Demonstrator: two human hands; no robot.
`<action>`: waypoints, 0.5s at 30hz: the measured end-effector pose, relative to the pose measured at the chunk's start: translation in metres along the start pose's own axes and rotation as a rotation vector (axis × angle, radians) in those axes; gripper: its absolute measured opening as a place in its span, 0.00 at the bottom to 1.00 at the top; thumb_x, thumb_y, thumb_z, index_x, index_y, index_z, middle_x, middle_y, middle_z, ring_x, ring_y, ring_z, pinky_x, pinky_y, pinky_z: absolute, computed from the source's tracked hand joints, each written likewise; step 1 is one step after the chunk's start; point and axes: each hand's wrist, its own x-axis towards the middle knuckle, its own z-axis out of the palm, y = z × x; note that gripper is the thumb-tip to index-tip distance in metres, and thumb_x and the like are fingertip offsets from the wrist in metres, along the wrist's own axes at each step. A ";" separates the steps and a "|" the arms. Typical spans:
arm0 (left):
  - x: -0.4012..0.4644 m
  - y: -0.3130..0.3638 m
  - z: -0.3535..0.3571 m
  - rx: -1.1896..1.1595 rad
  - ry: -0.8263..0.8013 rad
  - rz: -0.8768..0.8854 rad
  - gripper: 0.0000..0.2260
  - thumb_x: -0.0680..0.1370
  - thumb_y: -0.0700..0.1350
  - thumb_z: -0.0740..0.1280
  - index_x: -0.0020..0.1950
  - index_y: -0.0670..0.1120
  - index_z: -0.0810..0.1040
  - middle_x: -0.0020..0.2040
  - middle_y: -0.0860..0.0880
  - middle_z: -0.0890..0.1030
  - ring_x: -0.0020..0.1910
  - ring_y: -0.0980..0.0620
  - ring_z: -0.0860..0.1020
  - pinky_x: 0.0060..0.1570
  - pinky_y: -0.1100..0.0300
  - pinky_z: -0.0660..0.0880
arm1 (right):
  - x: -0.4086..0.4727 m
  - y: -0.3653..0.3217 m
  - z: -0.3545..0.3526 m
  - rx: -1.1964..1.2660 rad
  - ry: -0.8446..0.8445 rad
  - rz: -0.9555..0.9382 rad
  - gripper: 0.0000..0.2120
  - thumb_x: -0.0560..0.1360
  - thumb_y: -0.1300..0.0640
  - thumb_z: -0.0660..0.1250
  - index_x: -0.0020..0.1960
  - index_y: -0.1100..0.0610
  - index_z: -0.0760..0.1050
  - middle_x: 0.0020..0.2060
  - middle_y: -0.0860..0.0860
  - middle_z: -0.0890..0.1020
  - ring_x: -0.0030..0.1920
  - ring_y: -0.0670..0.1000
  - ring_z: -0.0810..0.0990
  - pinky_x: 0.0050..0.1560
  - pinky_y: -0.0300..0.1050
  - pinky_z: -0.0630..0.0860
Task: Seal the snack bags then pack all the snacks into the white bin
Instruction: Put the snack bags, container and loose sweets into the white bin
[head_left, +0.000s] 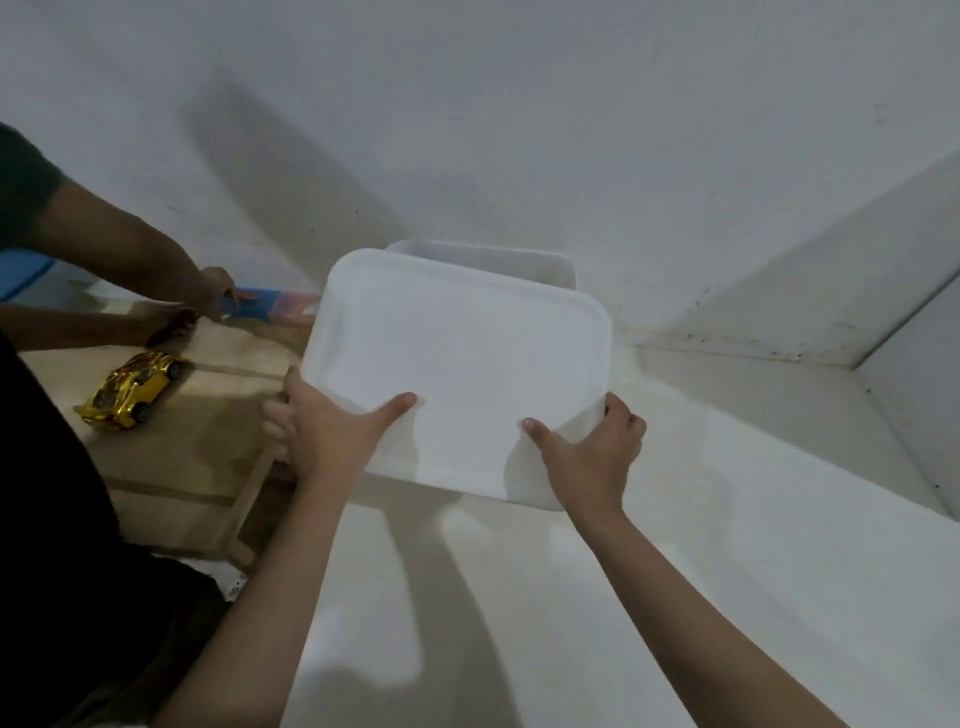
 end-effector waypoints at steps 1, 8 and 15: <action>0.009 0.011 0.001 -0.003 -0.006 0.024 0.56 0.51 0.67 0.78 0.70 0.45 0.59 0.67 0.39 0.62 0.64 0.38 0.64 0.57 0.43 0.69 | 0.012 -0.008 0.000 0.003 0.009 -0.028 0.45 0.61 0.48 0.80 0.70 0.60 0.62 0.63 0.55 0.65 0.64 0.57 0.64 0.54 0.44 0.64; 0.071 0.064 0.028 0.020 -0.073 0.213 0.49 0.59 0.64 0.77 0.69 0.41 0.61 0.68 0.40 0.65 0.67 0.39 0.63 0.65 0.46 0.63 | 0.107 -0.048 0.015 -0.091 0.018 -0.082 0.42 0.62 0.44 0.78 0.67 0.62 0.64 0.62 0.58 0.66 0.64 0.59 0.65 0.55 0.46 0.67; 0.108 0.071 0.070 0.041 -0.161 0.192 0.46 0.61 0.62 0.77 0.69 0.40 0.62 0.68 0.41 0.66 0.69 0.41 0.62 0.64 0.50 0.63 | 0.170 -0.043 0.039 -0.210 -0.053 0.007 0.43 0.61 0.39 0.77 0.66 0.61 0.66 0.63 0.57 0.68 0.66 0.59 0.66 0.59 0.54 0.70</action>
